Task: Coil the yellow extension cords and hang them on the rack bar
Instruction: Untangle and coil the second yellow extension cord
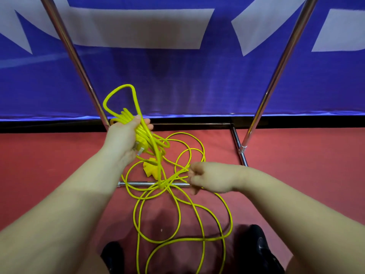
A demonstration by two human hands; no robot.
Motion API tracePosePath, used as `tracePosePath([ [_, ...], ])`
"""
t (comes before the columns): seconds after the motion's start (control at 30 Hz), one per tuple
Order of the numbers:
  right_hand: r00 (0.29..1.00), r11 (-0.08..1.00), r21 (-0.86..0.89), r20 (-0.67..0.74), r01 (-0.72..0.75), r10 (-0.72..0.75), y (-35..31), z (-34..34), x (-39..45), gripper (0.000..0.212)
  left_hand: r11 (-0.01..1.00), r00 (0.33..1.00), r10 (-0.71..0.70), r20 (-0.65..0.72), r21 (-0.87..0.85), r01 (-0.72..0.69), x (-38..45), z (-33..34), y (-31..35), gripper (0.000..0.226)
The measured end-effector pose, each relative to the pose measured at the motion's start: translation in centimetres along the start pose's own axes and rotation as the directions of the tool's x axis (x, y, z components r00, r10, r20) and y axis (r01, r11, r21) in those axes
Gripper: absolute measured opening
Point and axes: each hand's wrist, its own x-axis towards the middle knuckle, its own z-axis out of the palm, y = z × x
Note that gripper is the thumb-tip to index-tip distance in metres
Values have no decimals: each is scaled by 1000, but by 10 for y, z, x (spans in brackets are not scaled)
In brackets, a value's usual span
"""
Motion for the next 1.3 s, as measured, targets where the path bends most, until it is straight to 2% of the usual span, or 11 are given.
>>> tracePosePath([
  [0.13, 985, 961, 268, -172, 62, -15, 1, 6, 4, 13, 999, 999, 40, -19, -13, -40, 2, -4, 1, 22],
  [0.5, 944, 966, 239, -330, 99, -15, -7, 13, 16, 25, 999, 995, -34, 89, -39, 38, -19, 32, -19, 23],
  [0.67, 945, 908, 393, -326, 144, -9, -6, 8, 15, 21, 1000, 1000, -20, 23, -12, 21, -9, 21, -13, 28],
  [0.73, 906, 907, 373, -422, 197, -23, -2, 1, 13, 26, 999, 999, -14, -30, -32, 13, -3, 13, -10, 25],
  [0.83, 765, 932, 269, -644, 245, -15, 3, -10, 11, 28, 1000, 999, -6, -34, -15, 6, 5, 6, -10, 22],
  [0.93, 632, 965, 207, -773, 162, 59, 11, -22, 8, 23, 993, 996, -39, 77, 114, 30, 3, 5, -13, 20],
  [1.0, 588, 978, 202, -798, 52, 134, 20, -29, 6, 23, 977, 983, -69, 171, 212, 31, 0, 3, -14, 17],
  [1.07, 658, 984, 120, -732, -129, 176, 25, -33, 3, 16, 953, 966, -75, 246, 303, -3, -2, 0, -14, 14],
  [1.17, 845, 933, -143, -485, -330, 224, 19, -28, -1, 10, 885, 943, -42, 331, 451, -119, -4, -3, -13, 12],
  [1.23, 932, 925, -259, -308, -277, 193, 12, -24, -5, 12, 847, 927, -34, 374, 502, -172, -4, -4, -13, 10],
  [1.3, 976, 958, -225, -167, -178, 142, 4, -23, -9, 11, 838, 916, -60, 398, 519, -170, -4, -5, -14, 10],
])
